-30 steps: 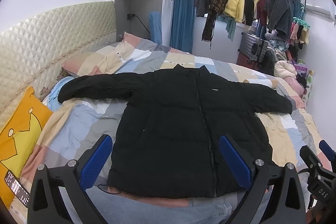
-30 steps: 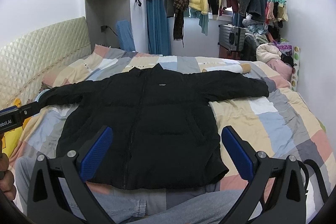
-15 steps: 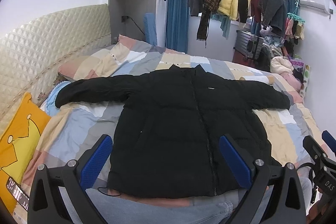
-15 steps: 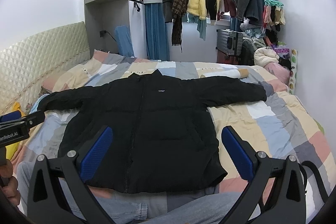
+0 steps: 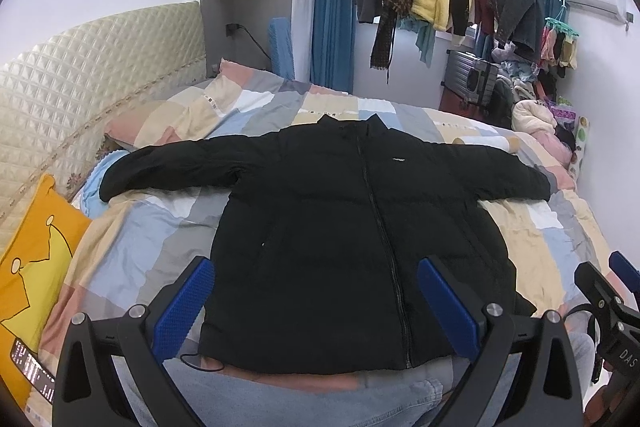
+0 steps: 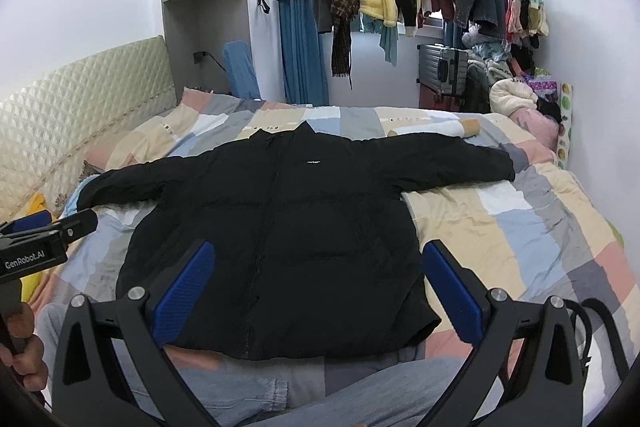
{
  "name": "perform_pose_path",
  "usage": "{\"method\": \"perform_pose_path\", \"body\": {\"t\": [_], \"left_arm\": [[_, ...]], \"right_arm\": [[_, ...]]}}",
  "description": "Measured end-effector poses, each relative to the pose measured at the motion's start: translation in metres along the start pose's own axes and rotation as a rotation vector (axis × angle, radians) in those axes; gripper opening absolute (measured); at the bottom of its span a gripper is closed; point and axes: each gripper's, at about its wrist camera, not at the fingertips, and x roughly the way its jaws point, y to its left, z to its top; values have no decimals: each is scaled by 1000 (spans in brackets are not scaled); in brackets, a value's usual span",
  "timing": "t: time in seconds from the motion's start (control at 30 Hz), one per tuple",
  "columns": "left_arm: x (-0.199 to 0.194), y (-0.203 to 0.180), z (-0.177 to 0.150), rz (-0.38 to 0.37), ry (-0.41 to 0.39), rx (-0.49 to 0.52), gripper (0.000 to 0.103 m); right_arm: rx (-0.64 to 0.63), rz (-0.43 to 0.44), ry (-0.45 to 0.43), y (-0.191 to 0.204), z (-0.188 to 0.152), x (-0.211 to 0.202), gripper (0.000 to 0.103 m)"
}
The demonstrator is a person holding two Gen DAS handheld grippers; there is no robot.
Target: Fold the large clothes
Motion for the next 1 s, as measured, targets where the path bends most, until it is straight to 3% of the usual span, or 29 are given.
{"method": "perform_pose_path", "body": {"t": [0.27,0.67,1.0], "left_arm": [[5,-5,11,-14,-9,-16,103],[9,-25,75,-72,-96,-37,103],[57,-52,111,-134,-97,-14,103]], "right_arm": [[20,7,-12,-6,5,2,103],[52,40,-59,-36,50,18,103],[130,37,-101,-71,70,61,103]]}}
